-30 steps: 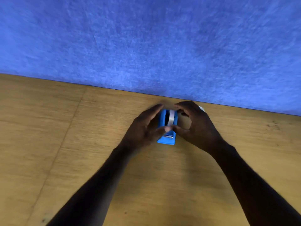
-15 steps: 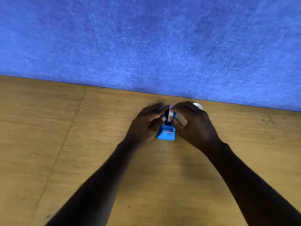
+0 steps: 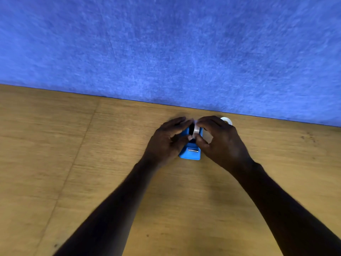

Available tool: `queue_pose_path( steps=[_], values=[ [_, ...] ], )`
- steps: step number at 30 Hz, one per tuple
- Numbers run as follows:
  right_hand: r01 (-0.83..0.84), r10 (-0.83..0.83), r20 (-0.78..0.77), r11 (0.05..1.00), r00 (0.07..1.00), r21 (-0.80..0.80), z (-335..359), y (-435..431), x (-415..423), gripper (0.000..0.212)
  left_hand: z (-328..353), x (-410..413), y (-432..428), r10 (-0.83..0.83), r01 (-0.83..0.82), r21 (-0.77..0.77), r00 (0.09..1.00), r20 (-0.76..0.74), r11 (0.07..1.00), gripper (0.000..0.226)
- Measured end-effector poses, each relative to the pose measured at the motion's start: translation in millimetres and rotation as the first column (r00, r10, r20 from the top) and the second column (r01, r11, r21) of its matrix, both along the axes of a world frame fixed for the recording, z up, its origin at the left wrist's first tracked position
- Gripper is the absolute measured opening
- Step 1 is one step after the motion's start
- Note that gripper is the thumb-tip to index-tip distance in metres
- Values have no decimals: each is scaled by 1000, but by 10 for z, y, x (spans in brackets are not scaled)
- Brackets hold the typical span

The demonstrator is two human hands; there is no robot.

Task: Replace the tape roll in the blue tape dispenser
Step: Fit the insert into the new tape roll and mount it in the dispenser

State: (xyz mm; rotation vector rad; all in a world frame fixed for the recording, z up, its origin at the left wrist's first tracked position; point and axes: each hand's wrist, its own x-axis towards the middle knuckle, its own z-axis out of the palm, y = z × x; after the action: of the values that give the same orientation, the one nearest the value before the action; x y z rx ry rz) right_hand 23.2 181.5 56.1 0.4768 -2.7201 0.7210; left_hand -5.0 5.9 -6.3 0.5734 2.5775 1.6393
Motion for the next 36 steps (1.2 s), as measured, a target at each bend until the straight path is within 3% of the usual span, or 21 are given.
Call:
queue_pose_path(
  steps=[10,21,30,36],
  values=[
    [-12,12,-7,999,1000,-42,53,9,-15,9,13,1,-9,8,-9,37,999,32,999,57],
    [-55,53,73,998,996,28,47,17,-24,24,17,-12,-31,-9,9,16,1000,-19,1000,51],
    [-51,51,-4,998,999,24,66,0,-40,16,-31,-18,-33,-7,6,-22,999,-32,1000,49],
    [-69,67,36,997,997,40,110,25,-57,18,-32,-5,-33,-17,17,-1,1000,-9,1000,56]
  ],
)
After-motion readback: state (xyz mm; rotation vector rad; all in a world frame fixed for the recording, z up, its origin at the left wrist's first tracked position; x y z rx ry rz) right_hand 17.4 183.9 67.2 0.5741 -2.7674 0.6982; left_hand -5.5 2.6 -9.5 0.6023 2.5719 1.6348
